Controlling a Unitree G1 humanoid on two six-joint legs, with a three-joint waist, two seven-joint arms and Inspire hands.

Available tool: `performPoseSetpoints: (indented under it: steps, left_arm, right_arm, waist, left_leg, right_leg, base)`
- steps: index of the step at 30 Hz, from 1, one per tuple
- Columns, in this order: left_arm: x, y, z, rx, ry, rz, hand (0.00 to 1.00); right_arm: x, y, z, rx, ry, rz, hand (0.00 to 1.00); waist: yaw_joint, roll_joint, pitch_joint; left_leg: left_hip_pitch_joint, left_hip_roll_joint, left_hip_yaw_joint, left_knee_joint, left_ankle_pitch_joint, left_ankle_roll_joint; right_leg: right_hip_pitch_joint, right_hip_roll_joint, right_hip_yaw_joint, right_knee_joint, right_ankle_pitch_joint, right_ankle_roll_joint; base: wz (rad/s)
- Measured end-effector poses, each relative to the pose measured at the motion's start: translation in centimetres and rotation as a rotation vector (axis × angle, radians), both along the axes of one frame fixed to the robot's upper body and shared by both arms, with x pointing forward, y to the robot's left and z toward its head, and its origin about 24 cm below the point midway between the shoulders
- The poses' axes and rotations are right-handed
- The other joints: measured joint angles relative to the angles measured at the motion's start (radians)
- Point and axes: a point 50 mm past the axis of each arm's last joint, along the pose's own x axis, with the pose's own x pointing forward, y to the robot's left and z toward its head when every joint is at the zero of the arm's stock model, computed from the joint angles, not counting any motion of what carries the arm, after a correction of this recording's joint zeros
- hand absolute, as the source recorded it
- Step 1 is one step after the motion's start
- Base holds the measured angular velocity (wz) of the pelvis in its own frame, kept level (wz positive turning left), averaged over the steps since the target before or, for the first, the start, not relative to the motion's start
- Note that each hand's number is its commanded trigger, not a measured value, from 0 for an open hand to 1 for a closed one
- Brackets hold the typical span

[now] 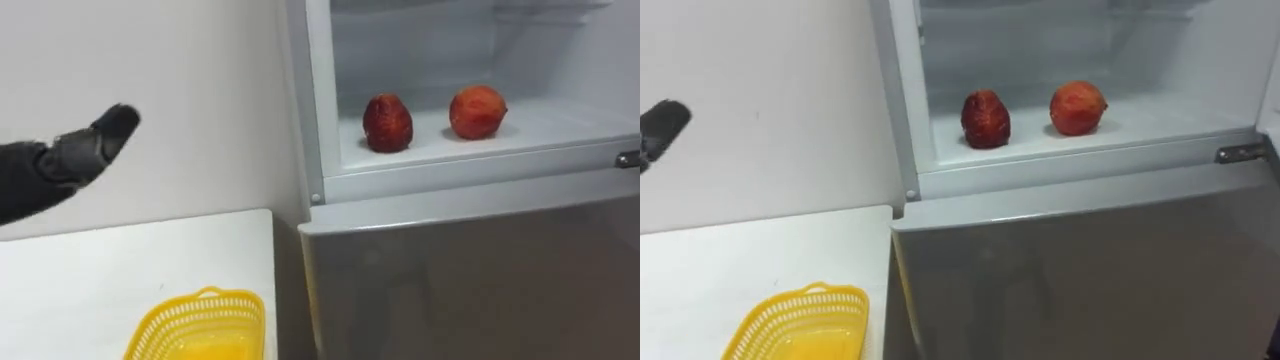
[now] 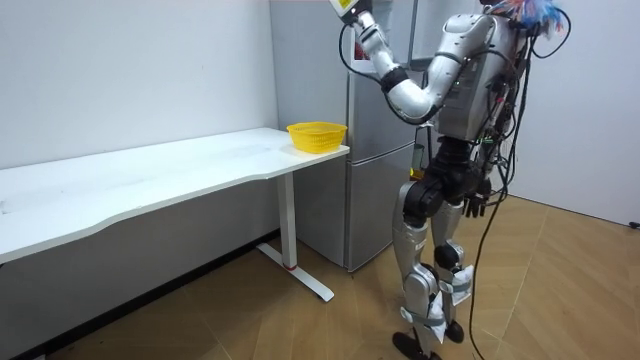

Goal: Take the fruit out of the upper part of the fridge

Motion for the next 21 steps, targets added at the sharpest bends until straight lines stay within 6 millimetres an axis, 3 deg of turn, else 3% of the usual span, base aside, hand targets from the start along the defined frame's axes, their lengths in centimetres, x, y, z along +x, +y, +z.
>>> performPoseSetpoints:
  steps: [2, 6, 13, 18, 21]
  left_arm:
    - [-1.0, 1.7, 0.0, -0.037, -0.033, 0.116, 0.0]
    - [-2.6, 4.2, -1.5, -0.088, -0.005, 0.312, 0.0]
    - [-4.2, 8.0, -10.5, -0.246, 0.358, 0.621, 0.0]
    - [-5.6, 8.6, -14.8, -0.355, 0.5, 0.718, 0.0]
    - [-6.5, 8.9, -18.7, -0.497, 0.63, 0.752, 0.0]
  right_arm:
    - [-0.2, -0.1, 0.1, -0.013, -0.001, 0.011, 0.0]
    - [-0.1, -0.3, 0.2, -0.026, -0.018, 0.024, 0.0]
    - [-0.2, -0.3, 0.2, -0.023, -0.029, 0.022, 0.0]
    - [-0.3, -0.4, 0.3, -0.026, -0.027, 0.023, 0.0]
    - [-0.2, -0.2, 0.2, -0.018, -0.036, 0.001, 0.0]
  waist:
    - [0.022, -0.003, 0.0024]
    - [0.029, -0.002, 0.0027]
    - [0.023, -0.001, 0.0032]
    - [0.023, -0.011, 0.0032]
    - [0.028, -0.012, -0.0001]
  left_leg:
    - [-0.003, 0.0, -0.004, 0.001, 0.0, 0.0]
    - [-0.003, -0.009, -0.013, 0.001, 0.0, 0.0]
    - [-0.009, -0.014, -0.038, 0.003, 0.0, 0.0]
    - [-0.009, -0.015, -0.045, 0.002, 0.0, 0.0]
    - [-0.009, -0.015, -0.051, 0.001, 0.0, 0.0]
  right_leg:
    - [-0.001, 0.0, -0.009, -0.002, 0.0, 0.0]
    - [0.007, -0.002, -0.027, -0.003, -0.001, 0.001]
    - [0.012, -0.012, -0.048, -0.004, -0.008, 0.003]
    - [0.011, -0.015, -0.049, -0.004, -0.01, 0.004]
    - [0.011, -0.015, -0.046, -0.003, -0.01, 0.005]
  base:
    - [0.04]
    - [0.09]
    - [0.11]
    - [0.0]
    - [0.0]
